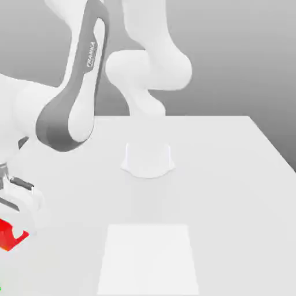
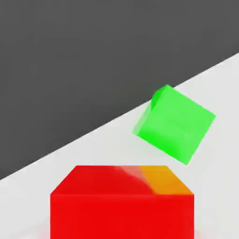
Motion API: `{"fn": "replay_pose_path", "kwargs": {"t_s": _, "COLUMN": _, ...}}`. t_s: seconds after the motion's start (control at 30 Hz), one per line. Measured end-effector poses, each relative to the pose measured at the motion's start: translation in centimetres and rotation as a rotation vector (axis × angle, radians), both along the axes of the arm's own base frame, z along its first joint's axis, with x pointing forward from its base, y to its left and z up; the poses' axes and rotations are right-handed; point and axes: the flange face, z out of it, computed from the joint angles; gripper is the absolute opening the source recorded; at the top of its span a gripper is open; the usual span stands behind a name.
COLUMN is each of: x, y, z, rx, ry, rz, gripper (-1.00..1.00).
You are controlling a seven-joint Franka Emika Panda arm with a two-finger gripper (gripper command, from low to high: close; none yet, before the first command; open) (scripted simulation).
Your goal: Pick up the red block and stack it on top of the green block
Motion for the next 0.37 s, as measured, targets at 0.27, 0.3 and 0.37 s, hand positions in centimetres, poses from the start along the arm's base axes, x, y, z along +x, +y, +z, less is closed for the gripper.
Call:
{"fn": "replay_pose_path", "kwargs": {"t_s": 0.27, "x": 0.7, "y": -3.8, "z": -5.8, "rx": 0.025, "ry": -0.009, "rz": -0.054, "gripper": 1.0}}
{"fn": "replay_pose_path", "kwargs": {"t_s": 0.3, "x": 0.7, "y": -3.8, "z": -5.8, "rx": 0.025, "ry": -0.009, "rz": -0.054, "gripper": 1.0}}
{"fn": "replay_pose_path", "kwargs": {"t_s": 0.37, "x": 0.7, "y": -3.8, "z": -5.8, "rx": 0.025, "ry": -0.009, "rz": -0.054, "gripper": 1.0}}
